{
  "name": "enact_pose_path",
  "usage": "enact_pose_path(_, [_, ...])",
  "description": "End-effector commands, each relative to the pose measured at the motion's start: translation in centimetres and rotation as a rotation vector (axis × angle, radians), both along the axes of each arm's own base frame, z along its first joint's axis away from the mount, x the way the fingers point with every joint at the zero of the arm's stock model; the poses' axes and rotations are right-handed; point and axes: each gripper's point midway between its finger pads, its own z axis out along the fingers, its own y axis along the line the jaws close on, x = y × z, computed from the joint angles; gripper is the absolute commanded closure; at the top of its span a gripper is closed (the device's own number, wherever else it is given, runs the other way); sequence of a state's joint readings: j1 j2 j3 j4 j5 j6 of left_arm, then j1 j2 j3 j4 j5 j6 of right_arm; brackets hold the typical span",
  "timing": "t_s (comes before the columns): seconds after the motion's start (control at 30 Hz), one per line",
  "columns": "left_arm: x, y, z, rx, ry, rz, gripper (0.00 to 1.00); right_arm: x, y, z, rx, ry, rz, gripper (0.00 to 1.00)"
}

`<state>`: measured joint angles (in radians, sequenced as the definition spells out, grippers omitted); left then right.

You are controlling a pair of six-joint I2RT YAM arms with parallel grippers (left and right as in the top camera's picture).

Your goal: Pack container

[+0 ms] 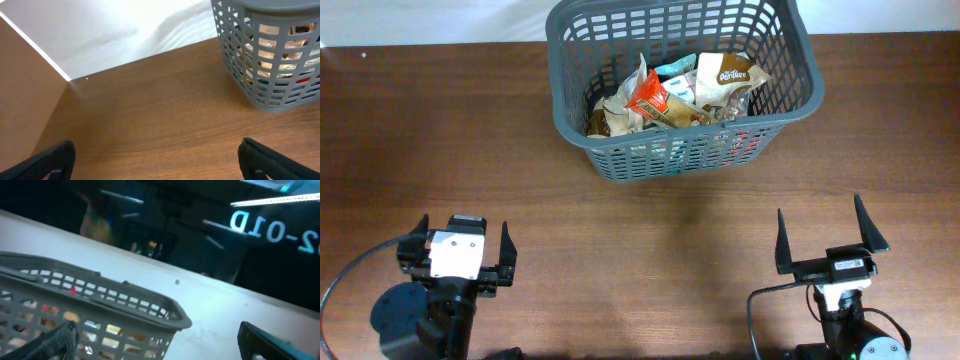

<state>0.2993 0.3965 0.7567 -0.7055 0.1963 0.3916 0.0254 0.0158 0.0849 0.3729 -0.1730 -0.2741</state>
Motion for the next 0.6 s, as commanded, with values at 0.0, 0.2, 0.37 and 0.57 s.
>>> enact_pose_path(0.0, [0.0, 0.1, -0.2, -0.009, 0.000, 0.009, 0.01, 0.1, -0.5, -0.6, -0.011, -0.003, -0.021, 0.01])
enact_pose_path(0.2, [0.0, 0.1, -0.2, -0.009, 0.000, 0.009, 0.01, 1.3, -1.4, -3.5, -0.007, 0.068, -0.061, 0.01])
enact_pose_path(0.37, [0.0, 0.1, -0.2, -0.009, 0.000, 0.010, 0.01, 1.5, -2.1, -3.8, 0.010, 0.085, -0.101, 0.01])
enact_pose_path(0.57, [0.0, 0.1, -0.2, -0.009, 0.000, 0.009, 0.01, 1.9, -2.1, -5.1, 0.009, 0.139, -0.097, 0.01])
